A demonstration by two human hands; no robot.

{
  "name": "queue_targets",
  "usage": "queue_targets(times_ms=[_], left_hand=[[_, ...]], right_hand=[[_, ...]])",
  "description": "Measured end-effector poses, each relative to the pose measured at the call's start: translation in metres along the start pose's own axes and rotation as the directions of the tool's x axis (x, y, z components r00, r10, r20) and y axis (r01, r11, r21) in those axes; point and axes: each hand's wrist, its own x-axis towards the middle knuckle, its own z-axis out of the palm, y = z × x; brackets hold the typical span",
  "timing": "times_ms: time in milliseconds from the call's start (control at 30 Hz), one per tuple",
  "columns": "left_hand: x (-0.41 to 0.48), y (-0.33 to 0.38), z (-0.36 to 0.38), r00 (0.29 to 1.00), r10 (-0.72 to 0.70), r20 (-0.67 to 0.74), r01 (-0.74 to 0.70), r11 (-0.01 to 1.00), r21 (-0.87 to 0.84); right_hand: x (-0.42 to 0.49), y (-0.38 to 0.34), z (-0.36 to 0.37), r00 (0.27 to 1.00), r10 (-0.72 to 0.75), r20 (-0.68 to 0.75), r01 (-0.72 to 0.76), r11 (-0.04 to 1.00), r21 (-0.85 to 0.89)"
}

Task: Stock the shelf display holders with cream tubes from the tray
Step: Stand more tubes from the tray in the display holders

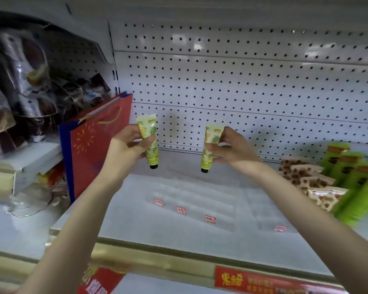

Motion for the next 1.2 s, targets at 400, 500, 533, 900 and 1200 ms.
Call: queue_targets(times_ms=[400, 500, 533, 900, 1200], left_hand=[[0.044, -0.026, -0.008, 0.991, -0.031, 0.128, 0.041, 0.996, -0.08], [0.049, -0.032, -0.012, 0.987, -0.041, 0.154, 0.054, 0.995, -0.082], [0.05, -0.034, -0.013, 0.986, -0.044, 0.158, 0.058, 0.995, -0.084], [0.058, -0.042, -0.021, 0.981, -0.056, 0.183, 0.073, 0.994, -0.086], [0.056, -0.043, -0.02, 0.982, -0.055, 0.179, 0.07, 0.994, -0.079]], right_hand=[[0.041, 0.037, 0.055, 0.995, 0.049, -0.087, -0.05, 0.999, -0.001], [0.041, 0.044, 0.062, 0.996, 0.061, -0.062, -0.062, 0.998, -0.024], [0.041, 0.046, 0.063, 0.997, 0.059, -0.052, -0.062, 0.996, -0.057], [0.041, 0.054, 0.07, 0.994, 0.075, 0.077, -0.075, 0.997, -0.008], [0.04, 0.053, 0.074, 0.996, 0.037, 0.081, -0.022, 0.983, -0.183]])
